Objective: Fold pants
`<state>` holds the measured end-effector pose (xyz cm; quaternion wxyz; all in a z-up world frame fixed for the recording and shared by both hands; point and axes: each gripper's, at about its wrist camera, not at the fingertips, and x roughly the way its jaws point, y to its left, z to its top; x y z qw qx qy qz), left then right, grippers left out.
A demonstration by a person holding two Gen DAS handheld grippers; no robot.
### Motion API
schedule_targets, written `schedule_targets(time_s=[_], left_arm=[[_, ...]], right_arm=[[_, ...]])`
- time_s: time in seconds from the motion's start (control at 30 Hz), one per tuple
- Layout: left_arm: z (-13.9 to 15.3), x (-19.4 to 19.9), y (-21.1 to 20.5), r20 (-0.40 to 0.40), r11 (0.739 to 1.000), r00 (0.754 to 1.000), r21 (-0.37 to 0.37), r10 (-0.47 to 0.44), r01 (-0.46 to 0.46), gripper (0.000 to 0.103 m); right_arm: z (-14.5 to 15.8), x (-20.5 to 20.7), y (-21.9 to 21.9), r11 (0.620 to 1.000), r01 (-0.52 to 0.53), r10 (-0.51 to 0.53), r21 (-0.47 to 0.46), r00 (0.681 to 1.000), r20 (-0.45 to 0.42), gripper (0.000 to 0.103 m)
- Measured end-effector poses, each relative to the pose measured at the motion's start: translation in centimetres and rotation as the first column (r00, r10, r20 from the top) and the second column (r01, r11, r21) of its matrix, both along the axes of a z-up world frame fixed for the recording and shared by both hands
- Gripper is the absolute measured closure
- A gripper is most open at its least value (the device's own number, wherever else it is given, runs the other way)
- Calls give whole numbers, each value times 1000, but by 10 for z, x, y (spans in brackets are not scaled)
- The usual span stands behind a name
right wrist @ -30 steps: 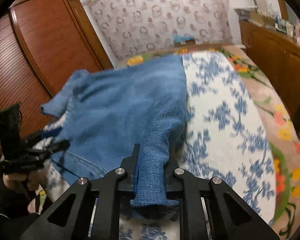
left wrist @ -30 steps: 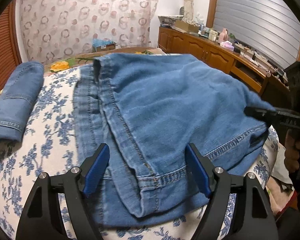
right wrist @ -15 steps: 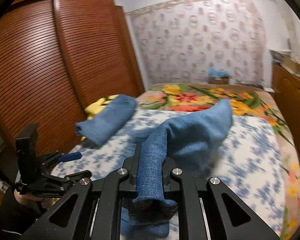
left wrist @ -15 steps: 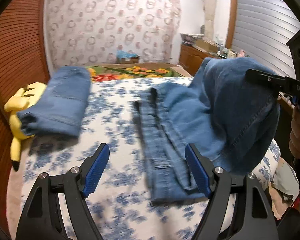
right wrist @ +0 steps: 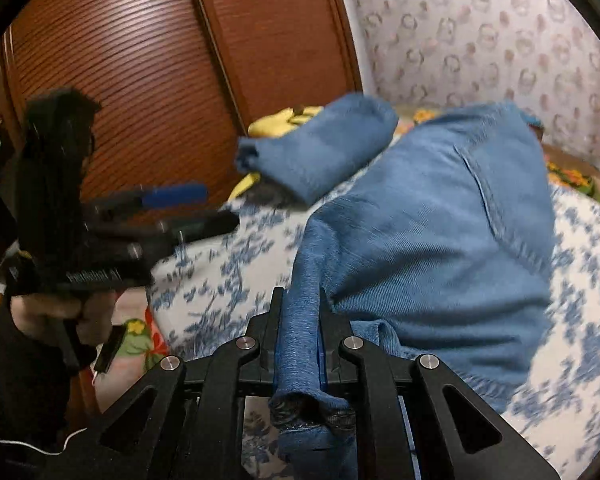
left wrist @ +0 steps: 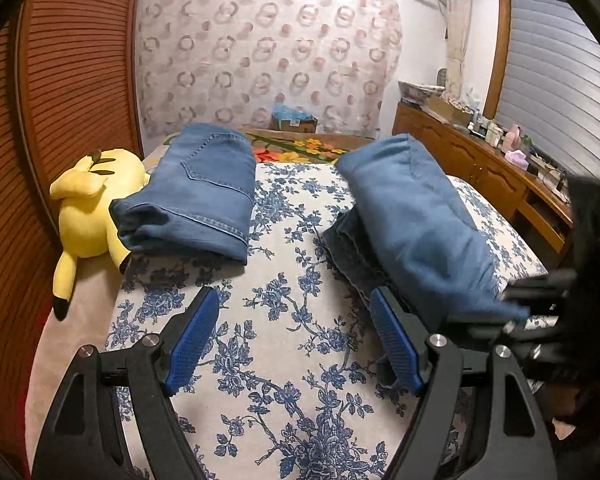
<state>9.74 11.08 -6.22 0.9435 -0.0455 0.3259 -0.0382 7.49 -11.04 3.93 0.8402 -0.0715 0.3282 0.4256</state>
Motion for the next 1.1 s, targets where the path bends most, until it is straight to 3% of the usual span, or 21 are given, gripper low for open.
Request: schedule_targets(time_s=[0.1, 0.33, 0.53, 0.8, 0.97, 1.1], left_arm=[[0, 0, 1, 1, 1000, 1000, -1, -3, 3, 24], [2, 1, -7, 6, 1000, 1000, 1, -19, 19, 24], [5, 10, -23, 10, 999, 999, 13, -51, 51, 24], [10, 44, -52, 5, 993, 993, 28, -115, 115, 24], [4, 70, -70, -25, 987, 988, 42, -154, 155, 24], [-11, 80, -74, -71, 984, 984, 59, -165, 169, 24]], right_arm=[[1, 6, -5, 999, 8, -7, 32, 1000, -24, 87], [29, -7, -37, 997, 24, -26, 76, 999, 23, 60], [35, -9, -67, 989, 120, -128, 90, 988, 87, 56], [19, 47, -66, 958, 284, -278, -24, 949, 146, 55], [11, 73, -48, 957, 279, -270, -78, 957, 106, 54], [6, 84, -34, 965, 247, -241, -89, 968, 69, 47]])
